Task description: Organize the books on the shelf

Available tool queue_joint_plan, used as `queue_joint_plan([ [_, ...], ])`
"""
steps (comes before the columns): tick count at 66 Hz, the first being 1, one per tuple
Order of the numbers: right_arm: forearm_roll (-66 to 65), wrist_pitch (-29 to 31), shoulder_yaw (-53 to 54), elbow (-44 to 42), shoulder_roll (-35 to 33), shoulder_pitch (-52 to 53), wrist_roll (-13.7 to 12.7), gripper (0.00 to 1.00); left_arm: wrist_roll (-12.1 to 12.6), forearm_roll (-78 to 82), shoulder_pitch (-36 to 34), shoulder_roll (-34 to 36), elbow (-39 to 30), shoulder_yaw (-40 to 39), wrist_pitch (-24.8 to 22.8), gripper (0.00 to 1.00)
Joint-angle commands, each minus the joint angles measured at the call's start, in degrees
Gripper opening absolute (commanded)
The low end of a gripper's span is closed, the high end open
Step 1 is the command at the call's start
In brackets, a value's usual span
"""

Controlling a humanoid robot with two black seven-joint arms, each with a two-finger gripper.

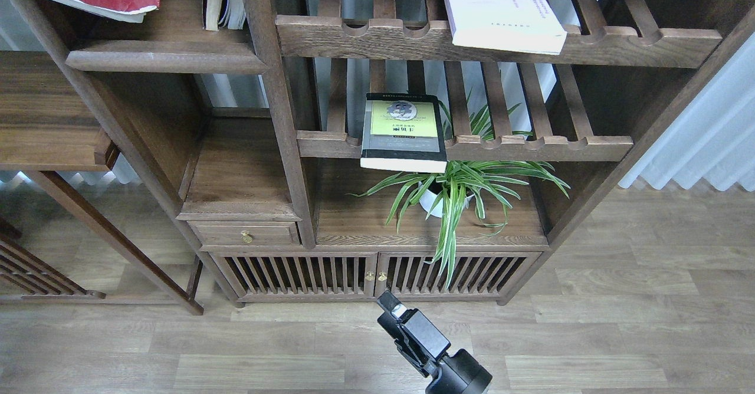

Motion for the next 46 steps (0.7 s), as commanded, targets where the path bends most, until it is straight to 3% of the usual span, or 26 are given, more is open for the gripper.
queue_joint_plan([
  [1, 0.0, 0.0, 2.3, 0.1, 0.0, 1.9, 0.2, 1.00, -0.3, 0.9, -1.7, -3.7, 2.5, 0.8, 0.0, 0.03],
  [18, 0.6, 0.0, 6.7, 1.2, 0.0, 11.3, 1.4, 0.93, -0.3, 2.2, -5.7, -8.1, 7.9, 3.7, 0.0, 0.03],
  [31, 0.7, 0.0, 6.9, 1.1, 0.0, 23.4, 7.9, 0.93, -0.4, 4.2, -6.3, -8.1, 9.4, 4.0, 0.0, 0.04],
  [39, 0.7, 0.0, 6.7, 0.6, 0.0, 26.7, 8.7, 0.94, -0.5, 4.1, -6.2, -8.1, 10.4, 4.0, 0.0, 0.06],
  [46, 0.8, -7.8, 7.2, 0.5, 0.0, 28.8, 9.4, 0.94, -0.7, 4.1, -5.5, -8.7, 12.8, 4.0, 0.0, 0.07],
])
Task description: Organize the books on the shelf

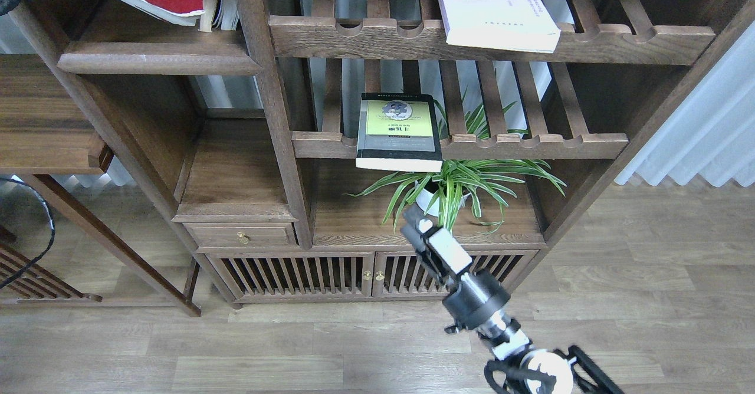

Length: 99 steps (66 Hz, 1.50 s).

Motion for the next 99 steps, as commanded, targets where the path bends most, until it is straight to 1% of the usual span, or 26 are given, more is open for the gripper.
queue_joint_plan([
  [1, 0.1, -6.2, 0.5, -0.1, 0.0, 1.8, 0.9, 0.94, -0.3, 0.0, 0.7, -0.6, 2.0, 0.0, 0.0, 0.07],
  [6, 0.1, -10.1, 1.8, -0.1, 0.0, 2.4, 1.9, 0.94, -0.6, 0.0, 0.9, -0.9, 3.3, 0.1, 0.0, 0.07],
  [13, 0.1, -13.7, 3.8, -0.1, 0.0, 4.0, 2.3, 0.95, -1.8, 0.0, 0.5, -1.0, 5.5, 0.5, 0.0, 0.05],
  [23, 0.2, -14.8, 4.7, -0.1, 0.0, 6.3, 2.4, 0.95, -2.6, 0.0, -0.2, -1.1, 7.3, 0.9, 0.0, 0.05],
  [34, 0.3, -15.2, 4.8, -0.1, 0.0, 8.5, 2.4, 0.95, -4.9, 0.0, -1.9, -1.2, 8.4, 2.2, 0.0, 0.05],
  [41, 0.4, -17.2, 5.5, -0.1, 0.0, 9.2, 2.4, 0.95, -6.8, 0.0, -2.8, -1.5, 9.3, 3.3, 0.0, 0.07],
  [42, 0.4, -17.5, 5.7, -0.1, 0.0, 9.4, 2.4, 0.95, -7.0, 0.0, -2.9, -1.7, 9.3, 3.3, 0.0, 0.09],
  [43, 0.4, -19.0, 6.6, -0.2, 0.0, 9.9, 2.4, 0.95, -7.9, -0.1, -3.2, -2.8, 9.1, 3.7, 0.0, 0.39],
  [44, 0.4, -19.3, 6.7, -0.2, 0.0, 10.0, 2.4, 0.95, -8.0, -0.1, -3.2, -3.1, 9.1, 3.7, 0.0, 0.48],
  [46, 0.3, -20.6, 6.9, -0.2, 0.0, 10.2, 2.4, 0.95, -8.1, -0.1, -3.2, -3.8, 9.0, 3.8, 0.0, 0.77],
  [47, 0.4, -21.2, 7.0, -0.3, 0.0, 10.2, 2.4, 0.95, -8.2, -0.1, -3.2, -4.0, 9.0, 3.8, 0.0, 0.81],
  [51, 0.4, -22.8, 7.7, -0.3, 0.0, 10.4, 2.4, 0.95, -8.3, -0.7, -2.6, -4.7, 8.5, 3.5, 0.0, 0.81],
  [56, 0.4, -23.8, 8.9, -0.3, 0.0, 10.9, 2.4, 0.95, -9.2, -1.0, -2.2, -4.7, 8.2, 2.9, 0.0, 0.85],
  [61, 0.4, -24.0, 9.2, -0.3, 0.0, 11.4, 2.4, 0.95, -11.5, -1.6, -2.2, -4.6, 8.0, 2.7, 0.0, 0.93],
  [64, 0.4, -24.0, 9.2, -0.3, 0.0, 11.8, 2.4, 0.95, -13.3, -2.2, -2.1, -4.5, 7.4, 2.7, 0.0, 0.99],
  [67, 0.4, -24.0, 9.2, -0.3, 0.0, 12.2, 2.4, 0.95, -14.4, -2.8, -1.9, -4.0, 6.6, 2.6, 0.0, 0.99],
  [70, 0.4, -24.0, 9.2, -0.3, 0.0, 12.6, 2.4, 0.95, -14.9, -3.4, -1.2, -3.3, 5.6, 2.6, 0.0, 0.99],
  [80, 0.4, -24.1, 9.2, -0.3, 0.0, 13.3, 2.4, 0.95, -14.9, -7.4, 1.9, 0.0, 2.9, 2.6, 0.0, 1.00],
  [88, 0.4, -24.2, 9.0, -0.3, 0.0, 13.4, 2.4, 0.95, -14.9, -9.9, 4.8, 0.4, 0.5, 2.6, 0.0, 1.00],
  [91, 0.4, -24.2, 8.9, -0.3, 0.0, 13.6, 2.4, 0.95, -14.8, -10.9, 7.0, 0.4, -1.2, 2.6, 0.0, 1.00],
  [92, 0.4, -24.4, 8.8, -0.3, 0.0, 13.7, 2.4, 0.95, -14.7, -12.0, 10.2, 0.6, -3.7, 2.6, 0.0, 1.00],
  [96, 0.4, -25.1, 8.8, -0.3, 0.0, 13.8, 2.4, 0.95, -14.6, -12.9, 14.4, 0.7, -6.9, 2.6, 0.0, 1.00],
  [99, 0.4, -25.7, 8.9, -0.3, 0.0, 14.2, 2.4, 0.95, -14.3, -13.4, 19.0, 0.9, -11.0, 2.5, 0.0, 1.00],
])
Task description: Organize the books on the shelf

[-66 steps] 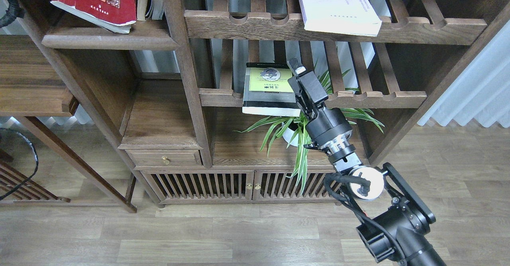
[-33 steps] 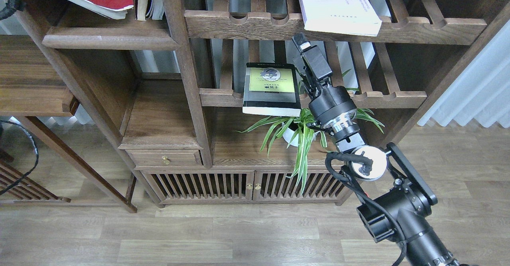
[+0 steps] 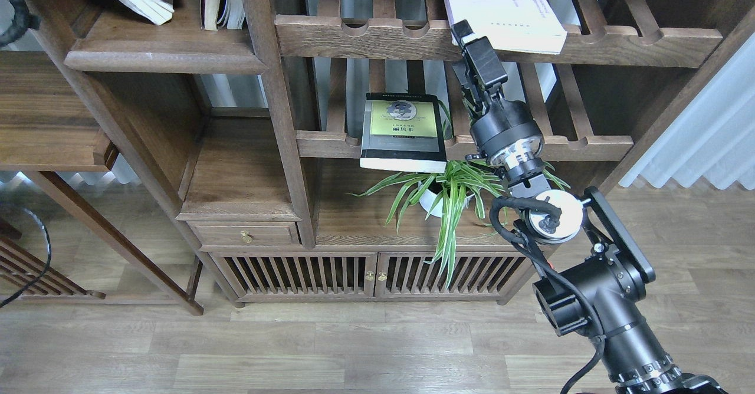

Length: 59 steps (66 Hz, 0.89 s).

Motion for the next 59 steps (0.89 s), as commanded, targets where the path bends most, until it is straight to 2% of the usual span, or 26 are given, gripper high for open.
queue_joint_plan([
  [1, 0.0, -1.3, 0.0, 0.0, 0.0, 0.5, 0.1, 0.95, 0.5, -1.8, 9.5, 0.4, -8.1, 0.0, 0.0, 1.00],
  [11, -0.1, -2.3, 0.2, -0.1, 0.0, 0.9, 0.1, 0.95, 0.6, -1.8, 19.9, 1.5, -16.3, 0.0, 0.0, 1.00],
  [21, -0.1, -2.6, 0.6, -0.5, 0.0, 1.7, 0.3, 0.95, 1.0, -1.8, 26.6, 1.5, -20.4, 0.2, 0.0, 1.00],
  [29, 0.0, -2.6, 3.1, -0.6, 0.0, 2.1, 1.9, 0.94, 1.0, -1.8, 28.2, 1.4, -21.7, 0.2, 0.0, 1.00],
  [42, 0.3, -2.6, 5.1, -0.4, 0.0, 2.1, 2.0, 0.93, 1.1, -1.7, 28.6, 1.4, -21.7, 0.3, 0.0, 1.00],
  [43, 0.3, -2.5, 5.2, -0.4, 0.0, 2.0, 2.0, 0.88, 1.0, -1.8, 28.6, 1.4, -21.9, 0.1, 0.0, 1.00],
  [59, 2.4, -2.5, 5.2, -0.3, 0.0, 1.9, 2.2, 0.75, 0.7, -1.8, 29.0, 1.4, -24.1, -0.6, 0.0, 1.00],
])
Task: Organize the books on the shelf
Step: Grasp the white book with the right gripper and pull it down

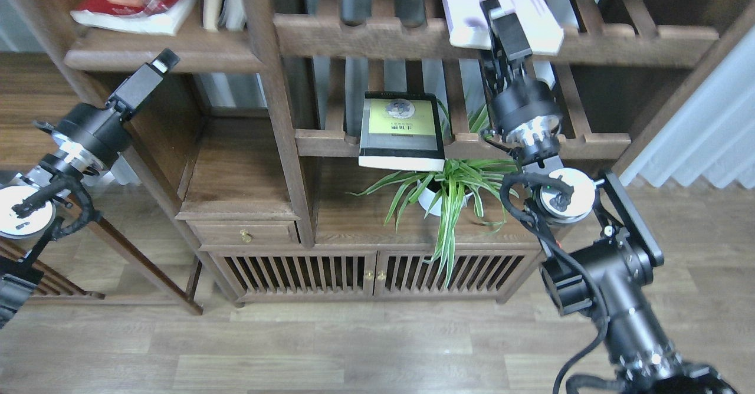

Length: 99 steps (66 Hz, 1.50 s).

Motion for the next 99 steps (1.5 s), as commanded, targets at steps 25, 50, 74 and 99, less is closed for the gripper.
queue_joint_plan([
  [25, 3.7, 0.7, 0.2, 0.1, 0.0, -0.7, 1.8, 0.39, 0.4, 0.0, 8.4, 1.1, -9.8, -2.4, 0.0, 1.00],
  [50, 8.3, 3.4, -1.8, 6.6, 0.0, -3.0, 2.7, 0.04, -1.0, -1.6, 12.6, 1.3, -10.1, -3.5, 0.0, 1.00],
  [74, 7.8, 13.0, -9.0, 18.2, 0.0, -19.2, 2.3, 0.03, -2.6, -11.5, 21.0, 0.8, -11.2, -4.5, 0.0, 0.99],
  [99, 5.6, 27.5, -15.3, 18.3, 0.0, -33.6, 2.2, 0.04, -1.9, -11.0, 20.4, -9.6, -10.4, -4.8, 0.0, 0.93],
])
